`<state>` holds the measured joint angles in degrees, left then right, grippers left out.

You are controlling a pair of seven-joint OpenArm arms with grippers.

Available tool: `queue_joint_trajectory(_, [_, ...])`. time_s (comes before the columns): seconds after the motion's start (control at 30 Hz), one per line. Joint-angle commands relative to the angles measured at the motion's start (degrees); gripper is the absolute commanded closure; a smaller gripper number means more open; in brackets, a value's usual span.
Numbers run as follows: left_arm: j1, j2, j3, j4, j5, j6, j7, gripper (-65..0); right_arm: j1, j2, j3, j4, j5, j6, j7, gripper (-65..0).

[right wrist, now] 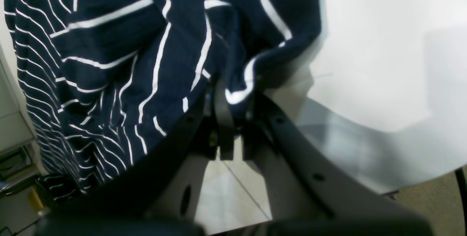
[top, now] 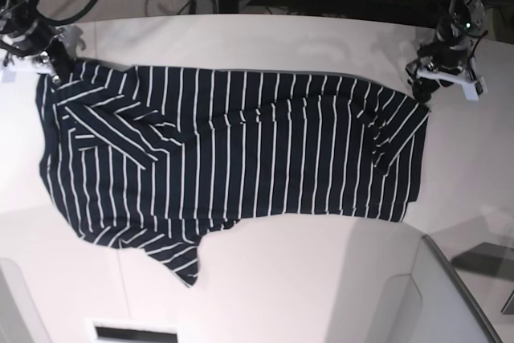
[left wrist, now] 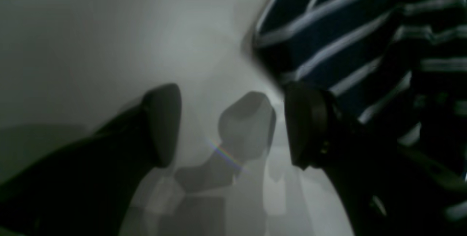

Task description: Layout the t-shirt on the table in an organized manner, then fold the t-shirt properly

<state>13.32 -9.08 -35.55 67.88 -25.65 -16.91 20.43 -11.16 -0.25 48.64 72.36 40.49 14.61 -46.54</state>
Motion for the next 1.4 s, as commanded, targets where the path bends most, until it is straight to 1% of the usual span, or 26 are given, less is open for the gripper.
queue_joint_trajectory(0.0, [-0.44, -0.54, -0.1, -0.32, -0.33, -0.28, 0.19, -43.4, -0.05, 0.65, 0.1, 0.57, -0.62, -0.15, -0.01, 0.0])
queue_joint_trajectory(0.13, [-2.64, 1.04, 0.08, -1.46, -0.42, -0.28, 0.19, -44.3, -0.05, 0.65, 0.1, 0.57, -0.62, -0.15, -0.01, 0.0])
queue_joint_trajectory(0.2, [-3.17, 1.57, 1.57, -1.55, -0.42, -0.28, 0.19, -44.3, -0.05, 0.65, 0.1, 0.57, -0.62, -0.15, -0.01, 0.0])
queue_joint_trajectory(0.33, [-3.43, 1.65, 4.12, -1.63, -0.42, -0.28, 0.1, -43.9, -0.05, 0.65, 0.1, 0.57, -0.62, -0.15, -0.01, 0.0])
queue_joint_trajectory(0.47, [-4.75, 1.83, 4.3, -3.04, -0.42, -0.28, 0.1, -43.3, -0.05, 0.73, 0.1, 0.57, -0.62, -0.15, -0.01, 0.0])
queue_joint_trajectory(0.5, [-4.93, 1.83, 4.03, -4.18, -0.42, -0.28, 0.1, -42.9, -0.05, 0.73, 0.1, 0.57, -0.62, -0.15, -0.01, 0.0])
queue_joint_trajectory(0.53, [-5.63, 1.74, 4.03, -5.15, -0.42, -0.28, 0.1, -41.1, -0.05, 0.73, 0.1, 0.57, -0.62, -0.15, -0.01, 0.0])
queue_joint_trajectory(0.57, [-6.16, 1.57, 4.03, -6.29, -0.42, -0.28, 0.1, -36.7, -0.05, 0.73, 0.1, 0.57, -0.62, -0.15, -0.01, 0.0])
queue_joint_trajectory(0.6, [-6.33, 1.39, 3.95, -7.17, -0.42, -0.28, 0.1, -30.4, -0.05, 0.73, 0.1, 0.57, -0.62, -0.15, -0.01, 0.0])
queue_joint_trajectory(0.7, [-6.42, 1.21, 3.77, -7.88, -0.33, -0.28, 0.1, 0.0, -0.05, 0.73, 0.1, 0.92, -0.62, -0.15, -0.01, 0.0])
queue_joint_trajectory(0.87, [-5.63, -0.02, 3.77, -4.01, -0.42, -0.28, 0.54, 0.0, 0.56, 0.82, 0.1, 1.09, -0.62, -0.15, -0.09, 0.0])
queue_joint_trajectory(1.03, [-3.34, -0.02, 3.77, 5.57, -0.42, -0.19, 0.63, 0.0, 3.11, 4.6, 0.1, 1.27, -0.36, -0.15, -3.35, 0.0])
queue_joint_trajectory(1.1, [-3.17, -0.02, 3.77, 8.12, -0.42, -0.1, 0.72, 0.0, 3.99, 6.27, 0.1, 3.2, -0.36, -0.15, -4.66, 0.0])
queue_joint_trajectory(1.17, [-3.17, -0.02, 3.77, 9.97, -0.42, -0.02, 0.72, 0.0, 4.43, 6.89, 0.1, 6.72, -0.36, -0.15, -6.07, 0.0])
queue_joint_trajectory(1.27, [-3.34, -0.02, 3.77, 12.08, -0.42, -0.02, 0.72, 0.0, 6.1, 6.98, 0.19, 11.47, -0.62, -0.33, -9.06, 0.0])
queue_joint_trajectory(1.3, [-3.43, -0.02, 3.77, 12.87, -0.42, -0.02, 1.07, 0.0, 6.63, 7.24, 0.19, 12.79, -0.62, -0.33, -10.2, 0.0])
queue_joint_trajectory(1.37, [-3.87, 0.07, 2.28, 14.72, -0.5, -0.02, 4.59, 0.0, 8.21, 7.94, 0.19, 13.93, -0.62, -0.41, -12.58, 0.0])
